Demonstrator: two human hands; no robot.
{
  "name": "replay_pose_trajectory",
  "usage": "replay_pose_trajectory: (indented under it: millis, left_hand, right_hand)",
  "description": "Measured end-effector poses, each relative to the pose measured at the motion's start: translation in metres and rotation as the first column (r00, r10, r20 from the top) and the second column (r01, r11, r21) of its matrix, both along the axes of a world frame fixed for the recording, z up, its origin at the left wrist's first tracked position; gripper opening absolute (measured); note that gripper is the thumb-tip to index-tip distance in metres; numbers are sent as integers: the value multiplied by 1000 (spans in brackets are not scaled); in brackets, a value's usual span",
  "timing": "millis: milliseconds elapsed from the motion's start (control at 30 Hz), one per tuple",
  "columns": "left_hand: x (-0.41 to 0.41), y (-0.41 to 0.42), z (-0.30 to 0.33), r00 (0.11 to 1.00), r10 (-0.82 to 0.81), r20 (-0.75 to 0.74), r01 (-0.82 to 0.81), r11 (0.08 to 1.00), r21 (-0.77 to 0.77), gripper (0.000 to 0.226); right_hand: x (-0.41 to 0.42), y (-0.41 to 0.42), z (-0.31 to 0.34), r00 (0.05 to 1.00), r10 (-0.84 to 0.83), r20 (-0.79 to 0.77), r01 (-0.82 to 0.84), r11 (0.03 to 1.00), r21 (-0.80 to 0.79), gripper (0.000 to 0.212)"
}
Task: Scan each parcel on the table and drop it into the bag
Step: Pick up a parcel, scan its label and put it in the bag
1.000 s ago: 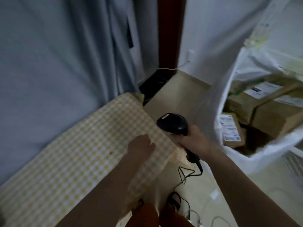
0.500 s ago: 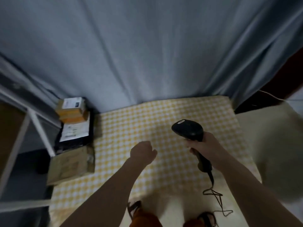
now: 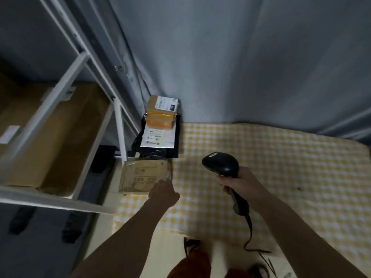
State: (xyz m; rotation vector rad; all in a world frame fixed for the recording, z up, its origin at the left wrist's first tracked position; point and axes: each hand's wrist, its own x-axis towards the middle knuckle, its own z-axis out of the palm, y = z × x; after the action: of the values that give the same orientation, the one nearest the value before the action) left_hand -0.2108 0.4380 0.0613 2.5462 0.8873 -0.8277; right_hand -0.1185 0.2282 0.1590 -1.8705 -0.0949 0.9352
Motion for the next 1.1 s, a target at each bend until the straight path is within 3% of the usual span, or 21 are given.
replay_pose_trajectory:
  millis: [167,433,633,867,1000,1100]
  left_hand:
    - [-24,46,-26,989,140,-44,-142,989,-37,46]
    - [-34,122,-79,936,347,-62,-348,938,1,68]
    - [-35,178,-133,808,588,17,-588,808,-30,89]
    - [-34,209,-180,552,825,122,-775,562,-290,94]
    - [-41,187,-178,554,832,40,-808,548,-217,78]
    - [-50,154,-172,461,886,-53,-849,423,-317,84]
  right_hand:
    - [-2,59,-22,994,92,-49,-93,996,-8,10]
    - [4,137,-108,975,49,-216,-69,994,-87,12]
    - [7,183,-180,926,-3,-377,-51,990,-133,17]
    - [1,226,-237,826,-166,-539,129,986,-107,24]
    - [-1,219,-243,835,-141,-532,87,988,-127,20]
    - [7,190,-235,861,-135,-490,53,983,-178,26]
